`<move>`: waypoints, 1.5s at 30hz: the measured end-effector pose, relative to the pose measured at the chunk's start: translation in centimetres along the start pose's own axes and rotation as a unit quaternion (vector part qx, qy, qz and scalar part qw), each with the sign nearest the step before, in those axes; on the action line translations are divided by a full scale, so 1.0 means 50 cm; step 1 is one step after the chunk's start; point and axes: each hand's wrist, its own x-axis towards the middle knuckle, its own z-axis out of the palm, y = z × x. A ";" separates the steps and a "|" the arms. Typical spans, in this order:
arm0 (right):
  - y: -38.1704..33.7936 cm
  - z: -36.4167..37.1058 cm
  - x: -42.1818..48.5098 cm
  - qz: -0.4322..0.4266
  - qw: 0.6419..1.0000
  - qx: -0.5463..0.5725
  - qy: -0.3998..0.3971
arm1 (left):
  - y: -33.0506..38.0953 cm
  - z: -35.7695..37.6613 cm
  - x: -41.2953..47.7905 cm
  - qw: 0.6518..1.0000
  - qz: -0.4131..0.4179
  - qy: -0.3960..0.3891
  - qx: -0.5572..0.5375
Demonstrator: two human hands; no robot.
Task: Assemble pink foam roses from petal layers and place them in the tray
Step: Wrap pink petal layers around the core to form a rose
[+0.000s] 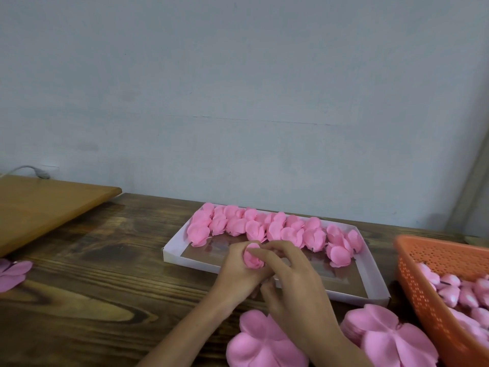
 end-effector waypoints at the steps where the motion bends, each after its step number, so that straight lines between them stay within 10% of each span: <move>1: 0.000 0.001 0.000 -0.001 1.000 -0.001 -0.003 | 0.001 0.001 -0.001 1.000 -0.005 0.000 0.005; 15: -0.004 0.028 -0.001 0.143 0.948 0.279 0.049 | 0.030 -0.001 -0.004 0.983 -0.110 0.040 -0.145; 27: 0.006 0.020 0.003 0.129 0.964 0.216 0.088 | 0.037 -0.001 -0.024 0.972 -0.093 -0.160 -0.144; 35: 0.009 0.000 0.022 0.241 0.844 0.477 0.052 | 0.056 -0.026 -0.020 0.928 -0.083 -0.339 -0.134; 45: 0.009 0.006 0.002 0.045 0.993 0.064 0.091 | 0.024 -0.010 -0.017 0.978 -0.084 -0.186 -0.026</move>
